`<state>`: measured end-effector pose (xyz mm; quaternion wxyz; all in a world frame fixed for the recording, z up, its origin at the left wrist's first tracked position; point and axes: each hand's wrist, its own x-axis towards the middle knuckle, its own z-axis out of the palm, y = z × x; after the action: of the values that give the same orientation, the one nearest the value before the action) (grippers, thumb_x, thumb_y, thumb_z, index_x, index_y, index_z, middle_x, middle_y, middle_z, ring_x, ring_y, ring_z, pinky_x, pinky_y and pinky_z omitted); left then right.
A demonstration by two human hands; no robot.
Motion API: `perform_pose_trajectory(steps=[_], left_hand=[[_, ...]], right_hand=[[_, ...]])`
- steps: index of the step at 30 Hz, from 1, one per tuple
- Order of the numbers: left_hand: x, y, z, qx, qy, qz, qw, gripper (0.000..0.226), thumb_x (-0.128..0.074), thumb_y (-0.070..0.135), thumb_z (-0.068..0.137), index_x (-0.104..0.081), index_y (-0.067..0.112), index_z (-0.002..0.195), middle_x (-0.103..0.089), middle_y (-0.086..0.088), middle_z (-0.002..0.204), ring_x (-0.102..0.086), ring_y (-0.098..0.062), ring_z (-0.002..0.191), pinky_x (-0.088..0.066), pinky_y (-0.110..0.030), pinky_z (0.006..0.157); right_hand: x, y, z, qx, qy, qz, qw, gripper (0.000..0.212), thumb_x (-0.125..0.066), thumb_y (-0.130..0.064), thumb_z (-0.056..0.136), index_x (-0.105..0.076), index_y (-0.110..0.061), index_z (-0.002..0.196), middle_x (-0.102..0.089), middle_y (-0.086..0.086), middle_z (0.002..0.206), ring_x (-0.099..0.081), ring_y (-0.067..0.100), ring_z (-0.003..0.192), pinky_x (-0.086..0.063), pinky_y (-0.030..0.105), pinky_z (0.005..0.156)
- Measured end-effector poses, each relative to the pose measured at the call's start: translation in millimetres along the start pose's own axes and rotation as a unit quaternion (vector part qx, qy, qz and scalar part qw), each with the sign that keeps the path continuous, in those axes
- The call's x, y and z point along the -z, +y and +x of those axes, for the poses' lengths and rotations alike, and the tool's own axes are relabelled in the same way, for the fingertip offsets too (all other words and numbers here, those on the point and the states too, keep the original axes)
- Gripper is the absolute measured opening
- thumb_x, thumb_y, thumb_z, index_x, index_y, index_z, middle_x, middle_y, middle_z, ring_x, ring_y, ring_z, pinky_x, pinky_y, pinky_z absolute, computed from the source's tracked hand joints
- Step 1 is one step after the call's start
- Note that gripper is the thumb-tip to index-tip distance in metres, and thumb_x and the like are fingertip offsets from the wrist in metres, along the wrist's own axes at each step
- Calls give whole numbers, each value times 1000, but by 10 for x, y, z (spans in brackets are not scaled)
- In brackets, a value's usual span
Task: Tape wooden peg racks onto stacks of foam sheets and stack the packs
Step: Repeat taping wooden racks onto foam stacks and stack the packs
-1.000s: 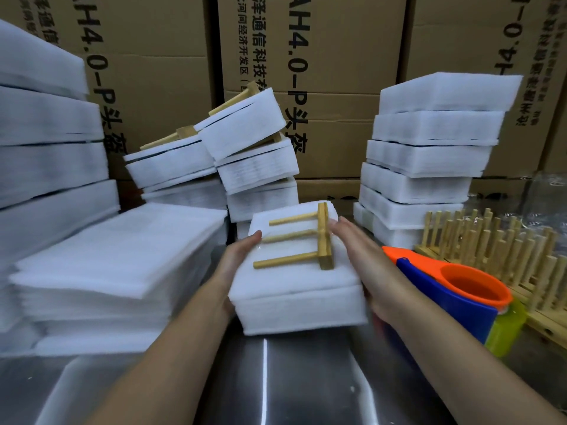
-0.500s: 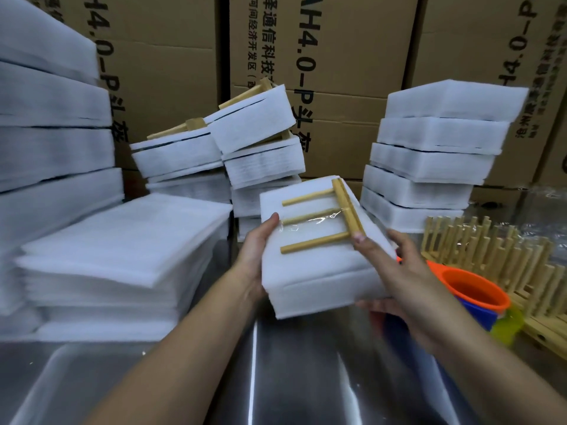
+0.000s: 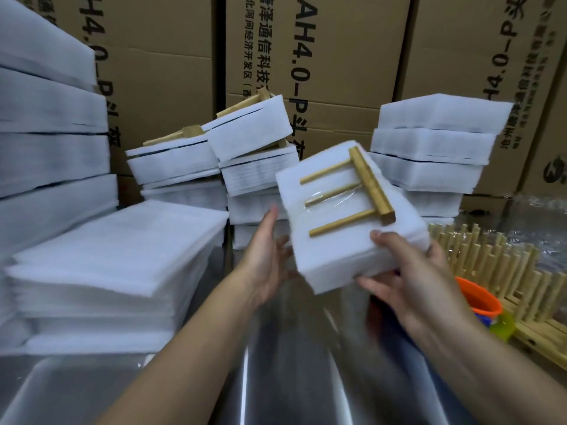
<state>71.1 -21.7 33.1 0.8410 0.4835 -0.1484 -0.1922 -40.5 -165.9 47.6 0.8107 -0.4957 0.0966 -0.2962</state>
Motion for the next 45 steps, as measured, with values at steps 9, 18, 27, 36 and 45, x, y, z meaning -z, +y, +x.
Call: perform_pose_trajectory(steps=[9, 18, 27, 36, 45], left_hand=[[109, -133, 145, 29, 147, -13, 989, 58, -30, 51, 98, -32, 16, 143, -65, -5, 96, -65, -21, 84, -48, -33, 67], [354, -306, 282, -24, 239, 113, 964, 35, -29, 43, 100, -45, 18, 118, -59, -9, 87, -55, -19, 66, -45, -29, 54], [426, -480, 453, -84, 235, 184, 951, 25, -34, 41, 99, -50, 28, 85, -59, -7, 71, -52, -18, 54, -38, -24, 45], [418, -516, 440, -101, 216, 223, 945, 25, -35, 42, 98, -51, 28, 85, -60, -7, 70, -53, -20, 54, -39, -25, 45], [401, -498, 408, -108, 199, 236, 945, 25, -34, 37, 99, -52, 27, 85, -61, -9, 74, -53, -18, 56, -38, -25, 43]], right_hand=[[-10, -362, 626, 40, 107, -166, 979, 64, -74, -16, 78, -34, -23, 128, -49, -2, 109, -54, 21, 96, -55, 42, 61], [-366, 75, 1139, 7, 138, -235, 962, 67, -74, -24, 74, -33, -30, 126, -43, 6, 116, -48, 28, 96, -51, 52, 89], [-511, 218, 1641, -174, 128, -123, 969, 54, -64, -41, 84, -41, -19, 128, -45, 6, 134, -49, 30, 118, -53, 46, 71], [-519, 437, 1812, -240, 138, -81, 958, 46, -50, -17, 99, -35, -13, 142, -22, 12, 151, -26, 42, 136, -39, 56, 102], [-501, 283, 1811, -129, 97, -340, 927, 34, -46, -5, 96, -48, -2, 130, -47, 15, 130, -45, 30, 114, -40, 36, 95]])
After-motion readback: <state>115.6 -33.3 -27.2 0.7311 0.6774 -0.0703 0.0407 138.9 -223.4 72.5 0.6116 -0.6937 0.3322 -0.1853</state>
